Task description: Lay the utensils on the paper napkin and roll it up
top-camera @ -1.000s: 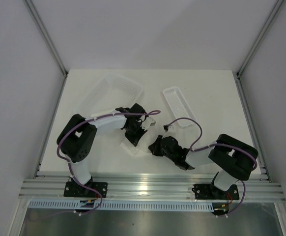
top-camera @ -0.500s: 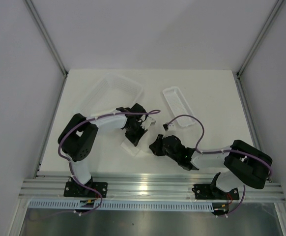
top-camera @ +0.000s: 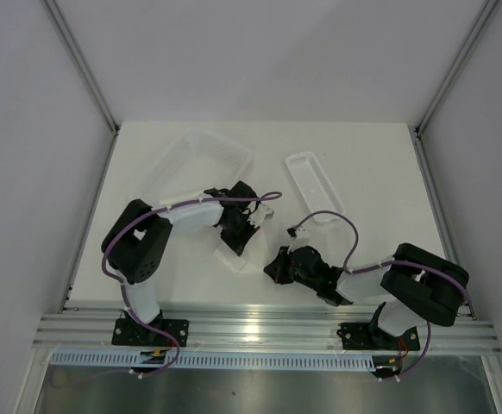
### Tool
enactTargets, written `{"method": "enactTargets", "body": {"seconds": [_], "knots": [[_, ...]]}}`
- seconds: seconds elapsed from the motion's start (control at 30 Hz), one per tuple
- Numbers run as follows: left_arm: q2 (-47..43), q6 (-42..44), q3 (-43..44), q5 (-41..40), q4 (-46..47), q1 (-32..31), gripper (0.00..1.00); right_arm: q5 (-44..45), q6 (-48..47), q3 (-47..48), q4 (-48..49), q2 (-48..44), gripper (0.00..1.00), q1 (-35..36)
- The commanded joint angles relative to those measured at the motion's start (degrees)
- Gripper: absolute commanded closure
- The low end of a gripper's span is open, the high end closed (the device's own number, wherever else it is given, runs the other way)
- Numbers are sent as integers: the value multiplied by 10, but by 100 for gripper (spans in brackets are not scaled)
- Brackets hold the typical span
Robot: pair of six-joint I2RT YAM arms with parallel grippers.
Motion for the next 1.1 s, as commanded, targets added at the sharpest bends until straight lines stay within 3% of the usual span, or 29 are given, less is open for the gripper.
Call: {"method": "enactTargets", "body": {"seconds": [0.0,0.27,0.4,0.63,0.83,1.07], "knots": [[1,-6,-14,-15,38,-2,93,7,21,-16,40,17,100,0],[13,8,-11,-30,46,-2,93,-4,39,-23,34,10,100,0],[13,18,-17,-29,50,-3,93,-15,-4,17,-39,-58,100,20],[12,24,-22,-33,60,-4,93,31,-47,6,-62,-170,100,17],[14,28,-20,-34,59,-6,93,-23,-56,14,-30,-106,100,-51],[19,28,-15,-35,56,-5,93,-53,-34,28,33,23,100,-62]]}}
